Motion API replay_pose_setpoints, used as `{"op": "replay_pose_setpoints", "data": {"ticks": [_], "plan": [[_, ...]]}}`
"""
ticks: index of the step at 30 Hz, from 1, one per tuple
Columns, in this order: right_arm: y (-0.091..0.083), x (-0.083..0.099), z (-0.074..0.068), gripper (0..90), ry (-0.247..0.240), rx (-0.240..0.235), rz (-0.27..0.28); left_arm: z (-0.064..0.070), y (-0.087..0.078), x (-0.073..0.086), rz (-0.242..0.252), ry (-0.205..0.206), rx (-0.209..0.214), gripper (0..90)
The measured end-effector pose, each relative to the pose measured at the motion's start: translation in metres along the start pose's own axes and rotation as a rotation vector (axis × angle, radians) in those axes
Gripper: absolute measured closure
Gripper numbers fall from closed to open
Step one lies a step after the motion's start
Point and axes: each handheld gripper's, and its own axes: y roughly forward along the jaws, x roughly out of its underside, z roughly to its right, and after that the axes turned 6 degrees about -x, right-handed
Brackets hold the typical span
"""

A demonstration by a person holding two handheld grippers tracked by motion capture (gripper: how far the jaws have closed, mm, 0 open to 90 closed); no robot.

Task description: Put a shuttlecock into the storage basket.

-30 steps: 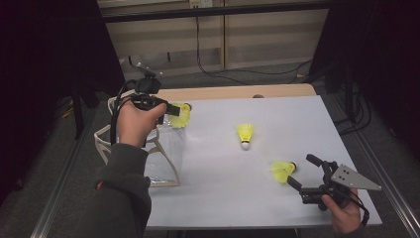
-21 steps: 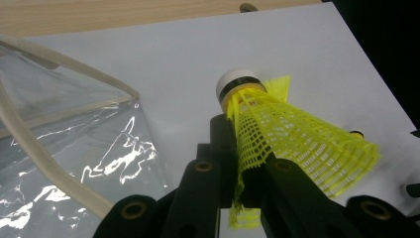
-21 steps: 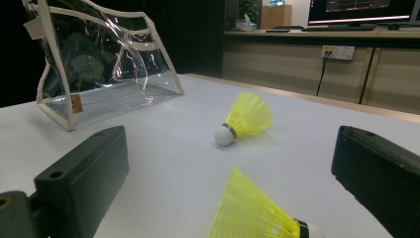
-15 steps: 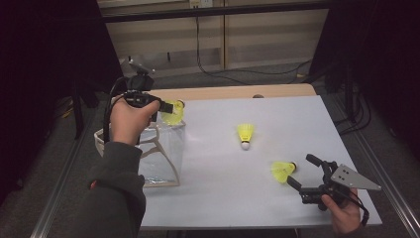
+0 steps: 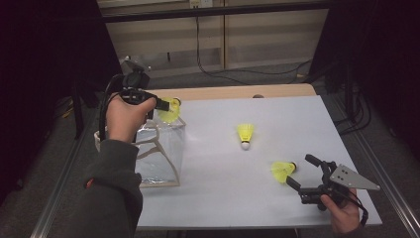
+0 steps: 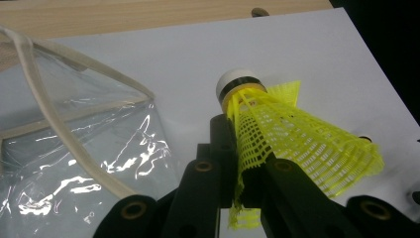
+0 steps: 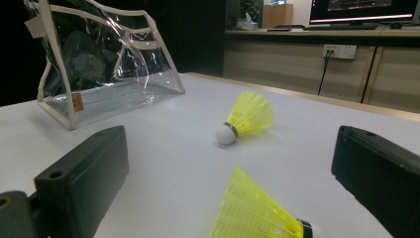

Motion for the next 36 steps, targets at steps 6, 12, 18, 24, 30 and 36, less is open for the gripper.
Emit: {"op": "replay_pose_setpoints", "data": {"ticks": [6,12,18,24,30,36], "plan": [[-0.001,0.0,0.0,1.0,0.005,0.004,-0.001,0.0,-0.002,-0.001,0.004,-0.002,-0.004,88.1],[-0.001,0.0,0.0,1.0,0.003,0.004,0.0,-0.001,-0.002,-0.002,0.002,-0.004,-0.003,88.1],[-0.001,0.0,0.001,1.0,0.001,0.005,-0.001,-0.004,-0.003,-0.003,0.0,-0.008,-0.003,88.1],[-0.001,0.0,0.001,1.0,0.002,0.004,-0.001,-0.005,-0.005,-0.003,0.002,-0.015,-0.007,88.1],[-0.001,0.0,0.001,1.0,0.001,0.005,-0.001,-0.008,-0.007,-0.003,0.002,-0.022,-0.018,88.1],[-0.001,0.0,0.0,1.1,0.0,0.005,-0.004,-0.011,-0.01,-0.003,0.003,-0.027,-0.027,88.1]]}}
